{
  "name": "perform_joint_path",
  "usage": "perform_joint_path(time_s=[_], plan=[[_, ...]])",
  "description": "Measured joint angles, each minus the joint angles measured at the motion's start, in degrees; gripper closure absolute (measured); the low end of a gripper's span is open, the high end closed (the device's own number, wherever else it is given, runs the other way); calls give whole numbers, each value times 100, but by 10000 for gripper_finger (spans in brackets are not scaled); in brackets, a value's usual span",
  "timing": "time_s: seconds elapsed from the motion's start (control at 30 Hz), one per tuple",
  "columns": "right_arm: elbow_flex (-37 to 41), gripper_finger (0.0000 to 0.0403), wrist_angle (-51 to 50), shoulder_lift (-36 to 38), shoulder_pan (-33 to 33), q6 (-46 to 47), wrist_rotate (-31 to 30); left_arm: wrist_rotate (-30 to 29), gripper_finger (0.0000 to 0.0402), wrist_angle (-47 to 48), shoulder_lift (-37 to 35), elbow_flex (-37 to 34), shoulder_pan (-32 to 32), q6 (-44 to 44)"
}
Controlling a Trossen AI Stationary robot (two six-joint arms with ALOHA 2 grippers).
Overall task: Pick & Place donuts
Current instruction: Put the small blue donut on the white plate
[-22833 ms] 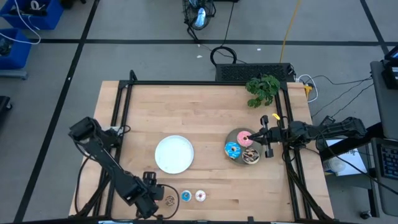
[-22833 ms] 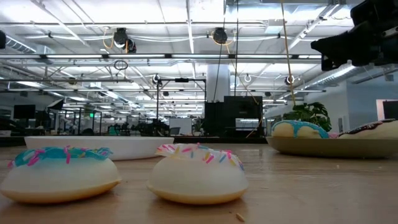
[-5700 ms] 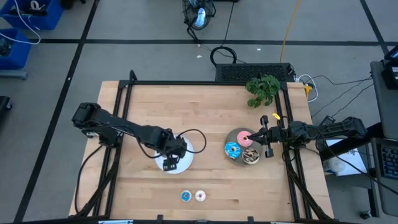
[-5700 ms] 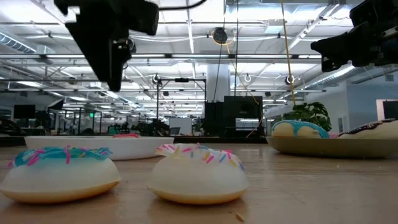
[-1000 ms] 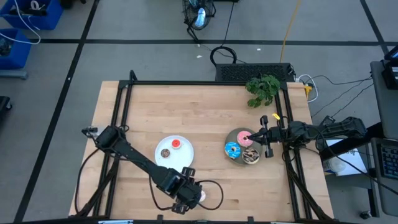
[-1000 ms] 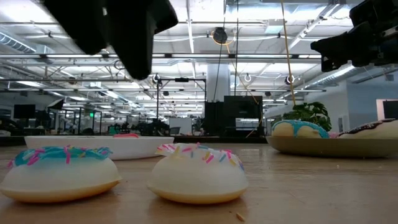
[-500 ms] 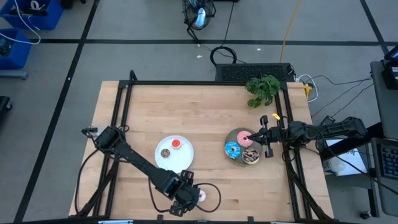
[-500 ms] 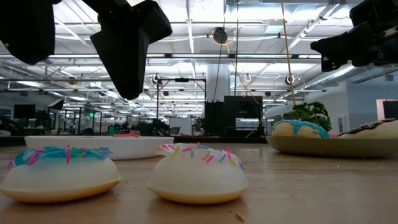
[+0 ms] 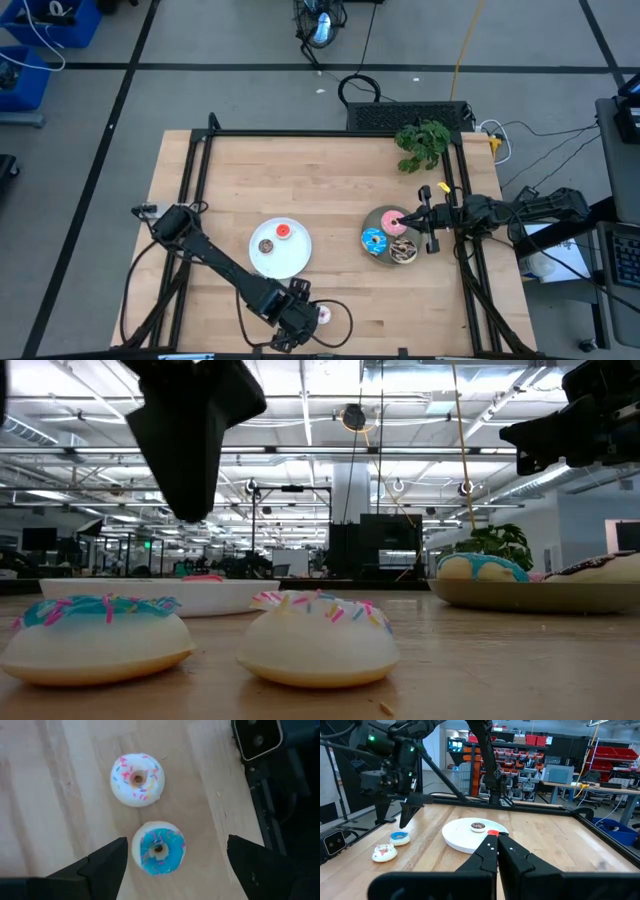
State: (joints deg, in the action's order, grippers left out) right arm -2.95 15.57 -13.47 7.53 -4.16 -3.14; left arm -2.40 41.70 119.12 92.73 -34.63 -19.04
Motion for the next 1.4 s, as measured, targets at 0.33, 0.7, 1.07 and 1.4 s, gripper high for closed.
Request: perform_joint_path(time_s=[0.33,0.7,1.07,1.4], plan=[[0,403,33,-37,2,4,-2,19,64,-12,380,-2,-6,147],[-1,403,46,-63,0,4,-3,-29,64,24,500,-2,61,252],[0,403,50,-74,0,4,-4,199,64,27,557,-2,123,246],[0,403,50,-74,0,4,-4,200,73,28,554,-2,158,239]])
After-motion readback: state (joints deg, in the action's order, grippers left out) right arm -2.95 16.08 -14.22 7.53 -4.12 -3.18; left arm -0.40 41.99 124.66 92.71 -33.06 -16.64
